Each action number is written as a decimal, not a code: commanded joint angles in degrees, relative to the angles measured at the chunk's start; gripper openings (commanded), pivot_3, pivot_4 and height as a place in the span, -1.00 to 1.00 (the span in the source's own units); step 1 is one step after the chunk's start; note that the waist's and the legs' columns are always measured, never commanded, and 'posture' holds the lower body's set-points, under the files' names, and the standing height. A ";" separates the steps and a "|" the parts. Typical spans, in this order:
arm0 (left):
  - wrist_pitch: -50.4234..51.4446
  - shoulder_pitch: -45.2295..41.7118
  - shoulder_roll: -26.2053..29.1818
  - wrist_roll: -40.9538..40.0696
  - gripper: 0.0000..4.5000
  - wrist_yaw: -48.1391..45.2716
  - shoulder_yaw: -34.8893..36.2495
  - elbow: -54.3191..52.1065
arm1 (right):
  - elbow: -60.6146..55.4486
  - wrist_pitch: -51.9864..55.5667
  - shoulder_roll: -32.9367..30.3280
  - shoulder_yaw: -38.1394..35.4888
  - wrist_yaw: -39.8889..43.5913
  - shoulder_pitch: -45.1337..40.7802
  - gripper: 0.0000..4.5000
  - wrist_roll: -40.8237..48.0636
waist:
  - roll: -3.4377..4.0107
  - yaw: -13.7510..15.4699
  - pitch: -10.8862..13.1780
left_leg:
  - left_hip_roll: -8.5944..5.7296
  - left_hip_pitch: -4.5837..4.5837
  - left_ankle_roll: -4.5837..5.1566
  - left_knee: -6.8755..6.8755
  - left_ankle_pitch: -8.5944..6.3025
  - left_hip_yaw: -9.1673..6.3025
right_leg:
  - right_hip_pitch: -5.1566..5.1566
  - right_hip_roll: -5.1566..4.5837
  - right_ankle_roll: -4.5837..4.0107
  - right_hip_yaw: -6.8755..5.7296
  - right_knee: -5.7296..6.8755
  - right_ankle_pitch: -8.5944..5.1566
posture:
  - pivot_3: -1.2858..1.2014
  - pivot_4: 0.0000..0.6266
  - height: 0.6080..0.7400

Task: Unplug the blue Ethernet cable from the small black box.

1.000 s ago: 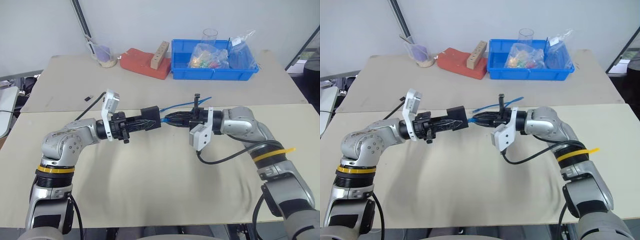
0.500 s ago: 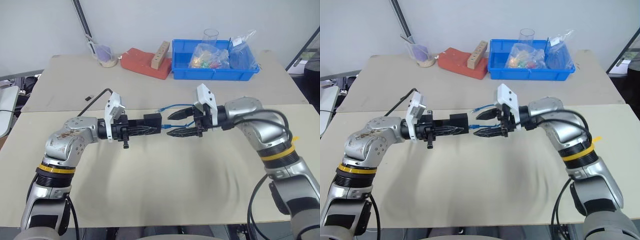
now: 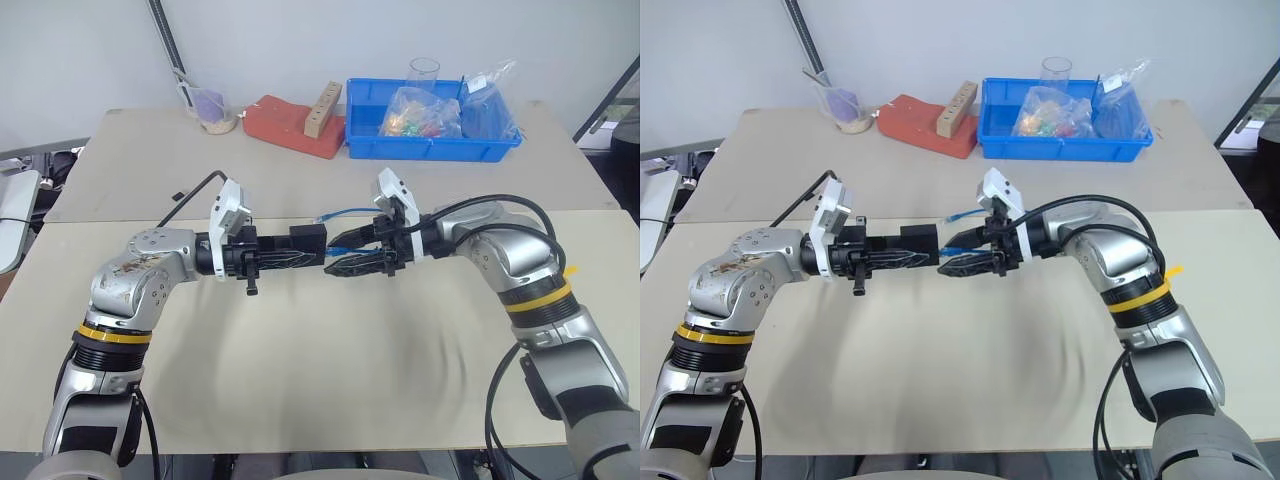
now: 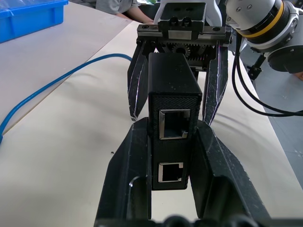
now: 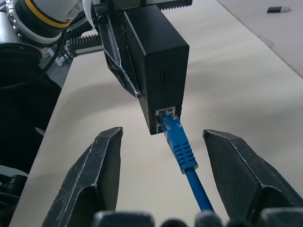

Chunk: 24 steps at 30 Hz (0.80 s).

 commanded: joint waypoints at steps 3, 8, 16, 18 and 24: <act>-0.77 -1.00 0.21 -0.27 -0.75 -0.87 0.10 -2.28 | -1.14 1.32 0.16 -2.35 1.41 -2.86 0.24 0.32 | 0.00 -0.01 0.00 | 0.01 0.01 0.00 0.00 0.00 -0.01 | 0.00 0.01 0.00 -0.01 0.00 0.00 | 0.03 -0.52 1.00; -1.06 -1.29 0.08 0.08 -0.75 -1.18 -0.29 -1.92 | -1.65 2.46 0.20 -2.46 2.01 -3.67 -0.48 0.23 | 0.00 -0.03 0.00 | 0.01 0.01 0.00 -0.01 0.00 -0.01 | -0.01 0.01 0.00 -0.02 0.00 0.00 | 0.03 -0.52 1.00; -0.48 -1.86 -0.44 0.01 -0.75 -1.32 -0.13 -1.93 | -3.36 2.63 -0.75 -1.87 4.11 -3.07 -0.98 -0.60 | 0.00 -0.01 0.00 | 0.00 -0.03 0.00 0.00 0.00 -0.01 | -0.02 0.00 0.00 -0.03 0.00 0.00 | 0.03 -0.52 1.00; -0.53 -1.76 -0.34 0.04 -0.75 -1.55 -0.17 -2.06 | -3.03 2.24 -0.86 -1.92 4.46 -3.02 -0.98 -1.09 | 0.00 -0.01 0.00 | 0.00 -0.03 0.00 0.00 0.00 -0.01 | -0.02 0.00 0.00 -0.03 0.00 0.00 | 0.03 -0.52 1.00; -0.50 -1.82 -0.18 0.01 -0.75 -2.23 -0.28 -2.14 | -0.75 0.53 -1.08 -2.35 5.72 -3.89 -0.42 -2.89 | 0.00 -0.03 0.00 | 0.00 -0.02 0.00 0.00 0.00 -0.01 | -0.03 0.00 0.00 -0.03 -0.01 0.00 | 0.03 -0.52 1.00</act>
